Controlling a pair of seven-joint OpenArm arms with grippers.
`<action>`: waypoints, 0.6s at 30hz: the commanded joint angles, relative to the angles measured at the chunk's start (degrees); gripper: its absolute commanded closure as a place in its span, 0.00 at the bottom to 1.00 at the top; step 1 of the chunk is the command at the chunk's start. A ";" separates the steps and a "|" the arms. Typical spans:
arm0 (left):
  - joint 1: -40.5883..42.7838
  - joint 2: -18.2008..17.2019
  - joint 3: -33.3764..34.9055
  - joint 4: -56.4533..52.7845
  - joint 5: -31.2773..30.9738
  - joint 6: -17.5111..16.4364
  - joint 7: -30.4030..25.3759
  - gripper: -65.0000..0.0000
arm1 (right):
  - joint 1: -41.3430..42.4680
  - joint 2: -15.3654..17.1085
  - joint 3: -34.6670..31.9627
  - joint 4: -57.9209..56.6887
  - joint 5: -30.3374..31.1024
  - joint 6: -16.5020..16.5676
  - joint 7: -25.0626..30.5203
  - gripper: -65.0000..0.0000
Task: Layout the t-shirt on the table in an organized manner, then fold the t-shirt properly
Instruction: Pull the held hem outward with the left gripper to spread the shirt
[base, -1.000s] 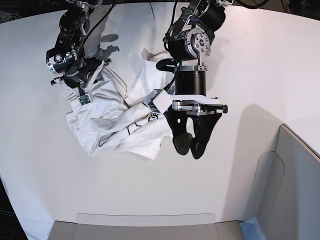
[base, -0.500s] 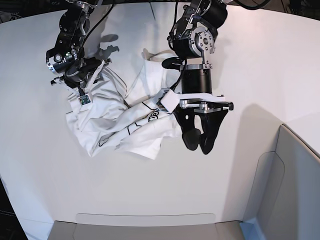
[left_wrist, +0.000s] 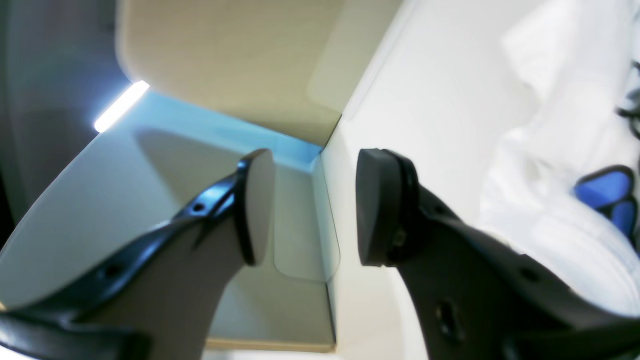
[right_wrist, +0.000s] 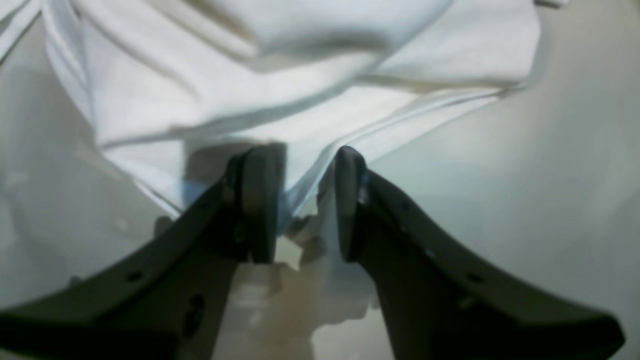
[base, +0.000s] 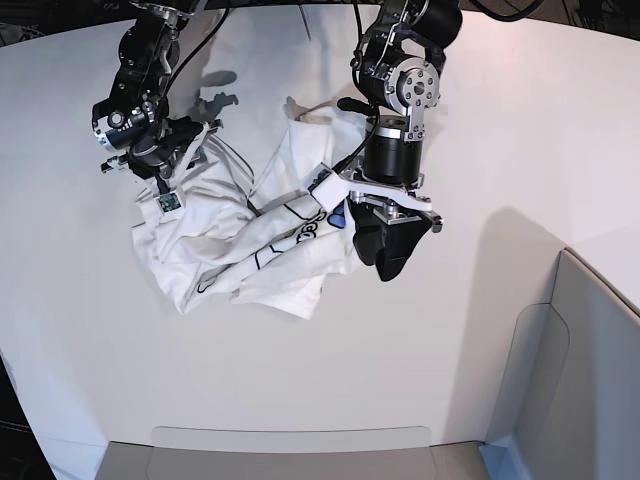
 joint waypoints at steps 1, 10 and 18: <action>-0.61 -0.67 -0.05 1.29 0.46 -0.31 -1.44 0.64 | 0.94 0.15 -0.01 0.72 0.10 0.25 0.55 0.70; -0.61 -4.01 -0.05 1.29 0.55 -16.66 -3.72 0.65 | 0.85 0.15 -0.01 0.72 0.10 0.25 0.55 0.70; -1.13 -0.85 -0.23 1.64 0.64 -25.24 -3.11 0.65 | 0.85 0.15 -0.01 0.64 0.10 0.25 0.55 0.70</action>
